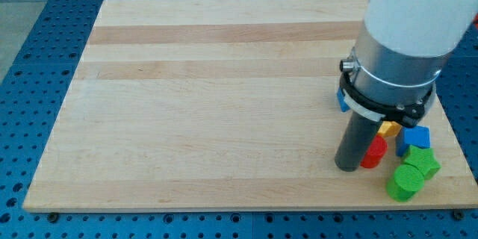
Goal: Slide the red circle closer to the group of blocks
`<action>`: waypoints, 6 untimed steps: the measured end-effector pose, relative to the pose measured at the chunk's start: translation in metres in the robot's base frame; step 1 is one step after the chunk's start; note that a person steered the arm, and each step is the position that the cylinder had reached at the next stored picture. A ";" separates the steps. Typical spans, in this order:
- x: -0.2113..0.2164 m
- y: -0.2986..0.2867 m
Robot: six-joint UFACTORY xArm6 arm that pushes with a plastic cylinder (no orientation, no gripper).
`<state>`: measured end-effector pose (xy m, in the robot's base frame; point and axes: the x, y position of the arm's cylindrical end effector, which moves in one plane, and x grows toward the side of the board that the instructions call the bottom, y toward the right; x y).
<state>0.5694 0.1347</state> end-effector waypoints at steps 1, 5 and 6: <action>0.004 0.007; 0.006 0.027; 0.007 0.027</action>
